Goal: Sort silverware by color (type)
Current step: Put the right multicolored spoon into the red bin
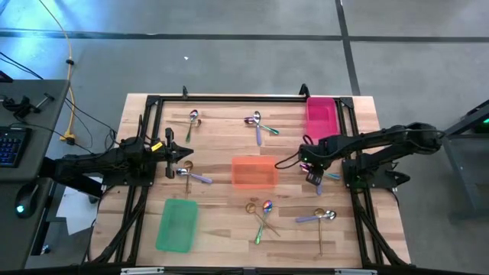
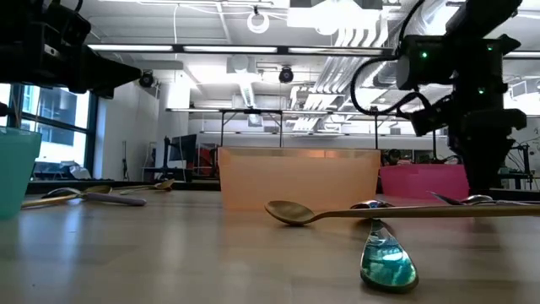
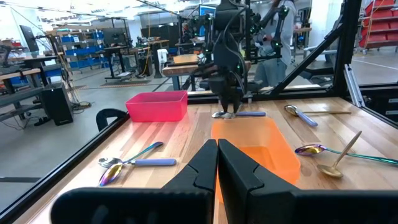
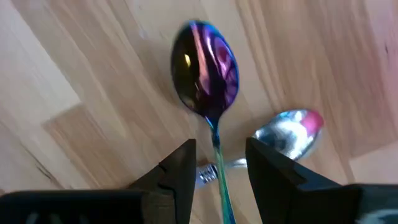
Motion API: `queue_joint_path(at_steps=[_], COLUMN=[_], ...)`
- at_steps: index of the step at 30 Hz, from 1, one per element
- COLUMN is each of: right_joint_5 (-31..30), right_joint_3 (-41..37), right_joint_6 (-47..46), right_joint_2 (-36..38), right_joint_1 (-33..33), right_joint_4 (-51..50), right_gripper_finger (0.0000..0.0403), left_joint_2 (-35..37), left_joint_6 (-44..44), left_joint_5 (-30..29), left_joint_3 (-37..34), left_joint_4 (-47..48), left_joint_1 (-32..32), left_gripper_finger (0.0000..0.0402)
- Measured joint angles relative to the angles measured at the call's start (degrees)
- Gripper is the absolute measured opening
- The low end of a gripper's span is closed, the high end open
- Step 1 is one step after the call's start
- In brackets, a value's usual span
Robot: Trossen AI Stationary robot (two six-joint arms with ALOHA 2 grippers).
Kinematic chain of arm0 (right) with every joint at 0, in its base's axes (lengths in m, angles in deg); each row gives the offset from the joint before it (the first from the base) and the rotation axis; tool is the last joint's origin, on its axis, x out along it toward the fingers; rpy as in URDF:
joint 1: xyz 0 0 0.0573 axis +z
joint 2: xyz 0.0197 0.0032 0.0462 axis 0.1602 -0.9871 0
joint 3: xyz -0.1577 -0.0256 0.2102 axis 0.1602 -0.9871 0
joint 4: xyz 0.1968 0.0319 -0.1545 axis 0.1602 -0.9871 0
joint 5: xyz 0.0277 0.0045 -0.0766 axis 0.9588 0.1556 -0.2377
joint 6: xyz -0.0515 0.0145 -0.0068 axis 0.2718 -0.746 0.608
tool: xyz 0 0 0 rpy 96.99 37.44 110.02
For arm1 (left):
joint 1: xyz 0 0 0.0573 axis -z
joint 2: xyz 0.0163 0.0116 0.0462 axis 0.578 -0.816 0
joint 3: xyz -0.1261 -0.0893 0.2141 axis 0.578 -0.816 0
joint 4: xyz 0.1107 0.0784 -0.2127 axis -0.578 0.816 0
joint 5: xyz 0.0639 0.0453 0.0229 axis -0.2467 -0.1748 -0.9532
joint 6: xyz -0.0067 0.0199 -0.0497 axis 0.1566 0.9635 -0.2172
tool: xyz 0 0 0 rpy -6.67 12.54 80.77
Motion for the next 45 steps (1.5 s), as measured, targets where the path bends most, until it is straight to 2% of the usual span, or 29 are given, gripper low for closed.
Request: queue_joint_path(at_steps=[8, 19, 23, 34, 39, 45], right_joint_5=[0.0, 0.0, 0.0, 0.0, 1.4, 5.7], right_joint_3=[0.1, 0.4, 0.3, 0.2, 2.2, 8.5], right_joint_6=[1.3, 3.7, 4.2, 5.6, 4.6, 4.5], right_joint_2=[-1.3, -9.2, -9.4, -9.4, -9.7, -9.8], right_joint_1=[0.0, 0.0, 0.0, 0.0, -0.3, -1.8], right_joint_4=[1.3, 1.8, 1.9, 2.2, 1.3, 2.9], right_gripper_finger=[0.0124, 0.0121, 0.01, 0.0006, 0.0003, 0.0], left_joint_2=[0.0, 0.0, 0.0, 0.0, 0.0, 0.0], left_joint_6=[0.0, 0.0, 0.0, 0.0, 0.0, 0.0], left_joint_5=[0.0, 0.0, 0.0, 0.0, 0.0, 0.0], left_joint_3=[0.0, 0.0, 0.0, 0.0, 0.0, 0.0], left_joint_4=[0.0, 0.0, 0.0, 0.0, 0.0, 0.0], left_joint_1=[0.0, 0.0, 0.0, 0.0, 0.0, 0.0], left_gripper_finger=[0.0005, 0.0005, 0.0005, 0.0005, 0.0005, 0.0005])
